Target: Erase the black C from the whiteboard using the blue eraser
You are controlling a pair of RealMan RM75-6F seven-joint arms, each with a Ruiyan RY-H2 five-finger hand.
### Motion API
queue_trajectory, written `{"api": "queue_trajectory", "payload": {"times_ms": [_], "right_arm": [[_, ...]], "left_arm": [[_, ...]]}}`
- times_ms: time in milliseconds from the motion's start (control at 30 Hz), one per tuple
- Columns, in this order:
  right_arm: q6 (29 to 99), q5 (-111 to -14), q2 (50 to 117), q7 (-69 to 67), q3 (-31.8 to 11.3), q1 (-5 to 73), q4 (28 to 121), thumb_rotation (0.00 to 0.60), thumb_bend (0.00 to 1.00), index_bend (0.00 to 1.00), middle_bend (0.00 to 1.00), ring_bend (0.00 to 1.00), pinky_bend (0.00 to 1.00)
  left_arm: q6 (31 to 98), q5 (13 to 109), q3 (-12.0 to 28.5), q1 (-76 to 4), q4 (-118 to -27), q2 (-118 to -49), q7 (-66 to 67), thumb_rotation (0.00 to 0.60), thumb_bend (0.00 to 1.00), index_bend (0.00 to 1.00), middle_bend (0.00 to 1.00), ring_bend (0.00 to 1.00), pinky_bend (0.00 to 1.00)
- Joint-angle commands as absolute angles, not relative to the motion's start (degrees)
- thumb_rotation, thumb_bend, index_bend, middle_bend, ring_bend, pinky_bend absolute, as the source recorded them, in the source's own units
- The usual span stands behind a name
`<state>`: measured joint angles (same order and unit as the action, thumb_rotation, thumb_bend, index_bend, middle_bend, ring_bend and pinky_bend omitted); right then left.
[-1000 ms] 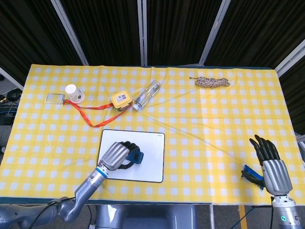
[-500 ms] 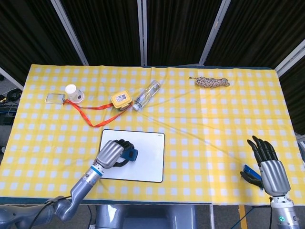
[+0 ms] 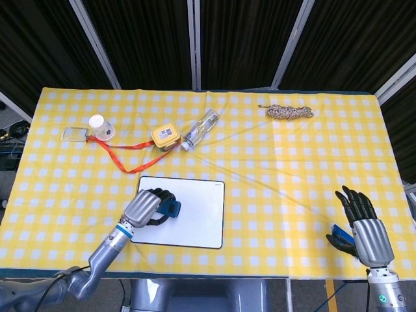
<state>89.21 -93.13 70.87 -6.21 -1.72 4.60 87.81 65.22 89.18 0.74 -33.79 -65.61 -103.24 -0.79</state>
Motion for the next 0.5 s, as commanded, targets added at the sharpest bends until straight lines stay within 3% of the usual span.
{"api": "queue_trajectory", "payload": {"times_ms": [33,500], "right_arm": [[89.3,-93.1,70.8,-6.3,-1.8,4.6,87.8,0.6,0.06,0.02,0.0,0.0,0.0],[89.3,-93.1,70.7,-6.3,-1.7,4.6,87.8,0.6,0.06,0.02,0.0,0.0,0.0]], "left_arm": [[65.1,89.4,0.6,-33.9,-66.2,-103.7,-0.3,0.6,0.63,0.76,0.57,0.53,0.52],[68.5,90.6,1.3,-33.3,-66.1,-103.7,-1.2,0.6,0.63,0.76,0.57,0.53,0.52]]}}
